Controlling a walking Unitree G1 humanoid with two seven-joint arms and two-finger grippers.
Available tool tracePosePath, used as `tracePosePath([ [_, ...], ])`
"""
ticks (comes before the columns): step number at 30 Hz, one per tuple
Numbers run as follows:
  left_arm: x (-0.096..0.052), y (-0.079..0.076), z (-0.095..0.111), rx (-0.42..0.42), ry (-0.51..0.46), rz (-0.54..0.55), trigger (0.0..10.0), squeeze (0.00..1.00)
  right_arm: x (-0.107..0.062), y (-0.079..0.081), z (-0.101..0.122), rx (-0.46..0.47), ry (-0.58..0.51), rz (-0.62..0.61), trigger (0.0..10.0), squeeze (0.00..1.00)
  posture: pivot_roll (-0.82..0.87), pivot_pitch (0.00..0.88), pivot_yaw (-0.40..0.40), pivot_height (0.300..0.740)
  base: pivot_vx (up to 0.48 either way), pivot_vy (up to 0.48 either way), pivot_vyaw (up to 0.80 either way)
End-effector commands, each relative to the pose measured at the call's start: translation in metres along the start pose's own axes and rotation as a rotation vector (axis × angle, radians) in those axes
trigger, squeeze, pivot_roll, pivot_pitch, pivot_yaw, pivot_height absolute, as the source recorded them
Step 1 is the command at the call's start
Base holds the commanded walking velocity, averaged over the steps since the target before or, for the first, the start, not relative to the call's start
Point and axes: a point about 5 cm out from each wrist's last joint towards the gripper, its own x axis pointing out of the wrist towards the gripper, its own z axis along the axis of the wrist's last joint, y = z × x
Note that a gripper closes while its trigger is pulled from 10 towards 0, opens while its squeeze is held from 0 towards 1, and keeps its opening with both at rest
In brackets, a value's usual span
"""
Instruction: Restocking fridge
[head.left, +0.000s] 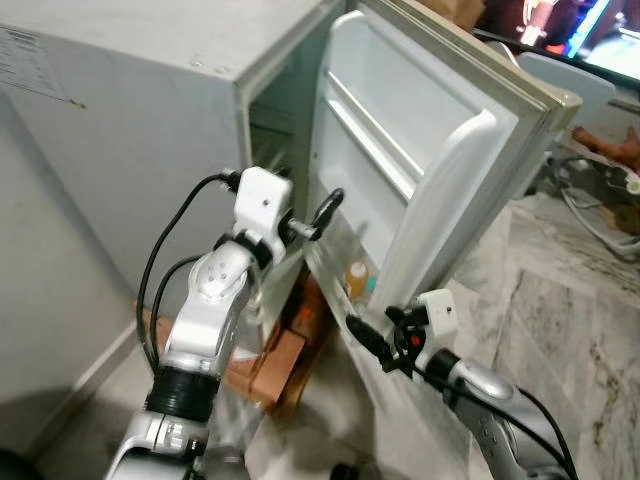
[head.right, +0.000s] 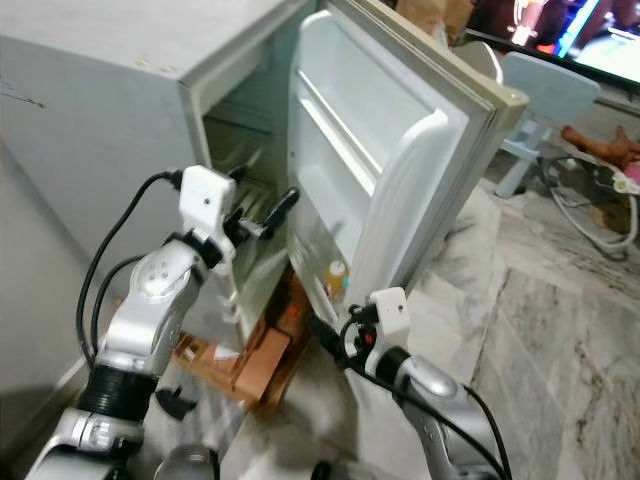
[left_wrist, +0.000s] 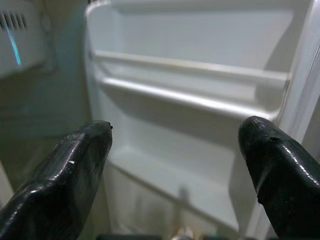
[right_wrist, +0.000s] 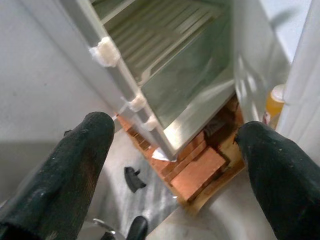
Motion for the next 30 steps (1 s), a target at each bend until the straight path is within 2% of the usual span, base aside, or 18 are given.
tracePosePath([
  [1, 0.002, -0.007, 0.006, 0.003, -0.026, -0.014, 10.0, 0.00, -0.004, -0.002, 0.003, -0.003, -0.006, -0.008, 10.0, 0.00, 0.11, 0.033, -0.074, 0.740, 0.300, -0.371, -0.80],
  [4, 0.000, -0.013, 0.004, 0.014, -0.017, -0.035, 10.0, 0.00, -0.003, -0.002, 0.004, -0.005, -0.014, -0.006, 10.0, 0.00, 0.11, 0.032, -0.072, 0.740, 0.305, -0.369, -0.78],
  [15, -0.001, -0.018, -0.001, 0.030, 0.010, -0.052, 10.0, 0.00, -0.004, 0.002, 0.008, 0.006, -0.032, -0.006, 10.0, 0.00, 0.11, 0.026, -0.062, 0.740, 0.356, -0.316, 0.00],
  [18, 0.002, -0.021, -0.010, 0.057, 0.063, -0.061, 10.0, 0.00, -0.003, 0.003, 0.010, 0.005, -0.037, -0.005, 10.0, 0.00, 0.11, 0.024, -0.063, 0.740, 0.400, -0.261, 0.00],
  [23, 0.006, -0.020, -0.017, 0.045, 0.092, -0.060, 10.0, 0.00, -0.003, 0.004, 0.011, 0.002, -0.044, -0.004, 10.0, 0.00, 0.11, 0.020, -0.062, 0.740, 0.410, -0.103, 0.00],
  [26, 0.013, -0.018, -0.019, 0.061, 0.113, -0.061, 10.0, 0.00, -0.003, 0.004, 0.011, -0.002, -0.048, -0.006, 10.0, 0.00, 0.11, 0.014, -0.060, 0.740, 0.425, 0.000, 0.00],
  [28, 0.029, -0.018, -0.015, 0.088, 0.116, -0.080, 10.0, 0.00, -0.003, 0.004, 0.012, -0.010, -0.051, -0.008, 10.0, 0.00, 0.11, 0.007, -0.056, 0.740, 0.429, 0.000, 0.00],
  [30, 0.034, -0.019, -0.013, 0.097, 0.115, -0.087, 10.0, 0.00, -0.003, 0.005, 0.012, -0.013, -0.052, -0.009, 10.0, 0.00, 0.11, 0.007, -0.056, 0.740, 0.431, 0.000, 0.00],
])
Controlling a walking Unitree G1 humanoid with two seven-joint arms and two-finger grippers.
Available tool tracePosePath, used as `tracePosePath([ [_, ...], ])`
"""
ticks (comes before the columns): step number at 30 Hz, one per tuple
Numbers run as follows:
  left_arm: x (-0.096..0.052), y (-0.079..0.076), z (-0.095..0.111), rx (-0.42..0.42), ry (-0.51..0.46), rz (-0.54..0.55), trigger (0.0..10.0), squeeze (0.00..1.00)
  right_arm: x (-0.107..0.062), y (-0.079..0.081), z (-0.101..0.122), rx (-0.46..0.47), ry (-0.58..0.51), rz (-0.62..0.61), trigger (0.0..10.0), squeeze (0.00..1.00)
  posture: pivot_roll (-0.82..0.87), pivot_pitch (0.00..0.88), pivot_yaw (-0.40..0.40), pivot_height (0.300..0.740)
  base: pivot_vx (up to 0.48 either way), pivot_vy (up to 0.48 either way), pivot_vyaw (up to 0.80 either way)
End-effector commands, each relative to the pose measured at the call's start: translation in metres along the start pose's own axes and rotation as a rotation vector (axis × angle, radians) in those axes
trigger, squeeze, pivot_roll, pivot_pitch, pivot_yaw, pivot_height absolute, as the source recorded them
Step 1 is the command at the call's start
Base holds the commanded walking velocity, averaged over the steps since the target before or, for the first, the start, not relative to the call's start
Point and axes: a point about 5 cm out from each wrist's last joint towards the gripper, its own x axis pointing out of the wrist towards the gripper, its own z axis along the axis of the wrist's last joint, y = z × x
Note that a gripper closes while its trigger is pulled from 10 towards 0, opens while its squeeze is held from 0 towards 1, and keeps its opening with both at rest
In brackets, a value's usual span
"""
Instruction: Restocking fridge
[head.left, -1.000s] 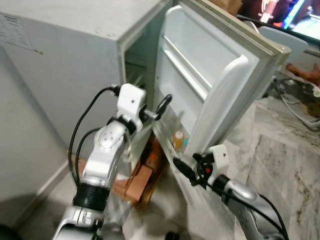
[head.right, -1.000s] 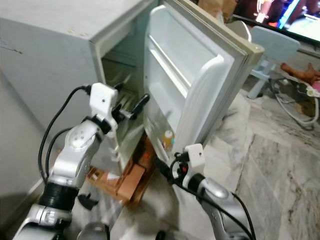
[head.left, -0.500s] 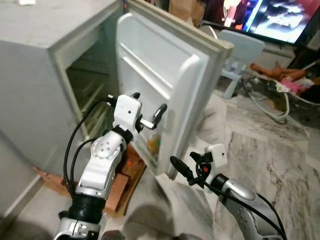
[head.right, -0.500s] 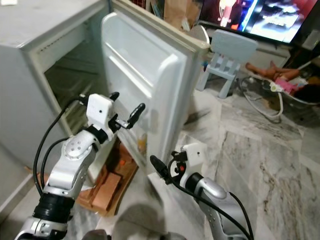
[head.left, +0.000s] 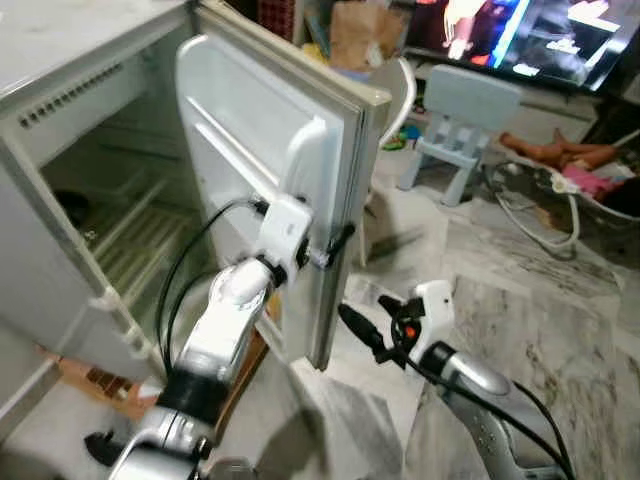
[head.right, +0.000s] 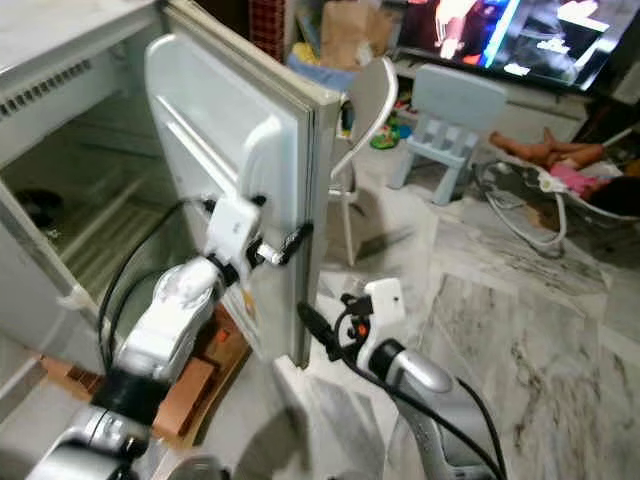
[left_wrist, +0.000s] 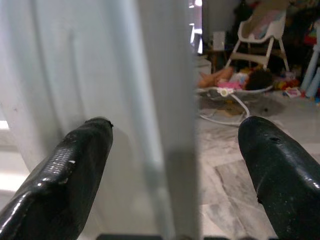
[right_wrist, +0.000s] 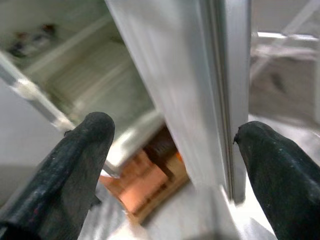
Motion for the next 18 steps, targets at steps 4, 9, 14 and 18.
tracePosePath([
  [4, 0.030, -0.010, 0.023, 0.075, -0.036, -0.070, 10.0, 0.00, 0.001, -0.001, 0.006, -0.025, -0.024, -0.011, 10.0, 0.00, 0.10, 0.000, -0.048, 0.740, 0.431, 0.000, 0.00],
  [9, 0.049, -0.030, 0.051, 0.127, -0.124, -0.145, 10.0, 0.00, 0.002, -0.001, 0.007, -0.036, -0.029, -0.020, 10.0, 0.00, 0.08, 0.000, -0.041, 0.740, 0.430, 0.000, 0.00],
  [14, 0.036, -0.016, 0.037, 0.119, -0.117, -0.101, 10.0, 0.00, 0.003, -0.003, 0.009, -0.059, -0.047, -0.033, 10.0, 0.00, 0.09, 0.000, -0.044, 0.740, 0.428, 0.000, 0.00],
  [18, 0.019, 0.003, 0.017, 0.109, -0.087, -0.023, 10.0, 0.00, 0.003, -0.005, 0.010, -0.092, -0.054, -0.036, 10.0, 0.00, 0.10, 0.000, -0.046, 0.740, 0.424, 0.000, 0.00],
])
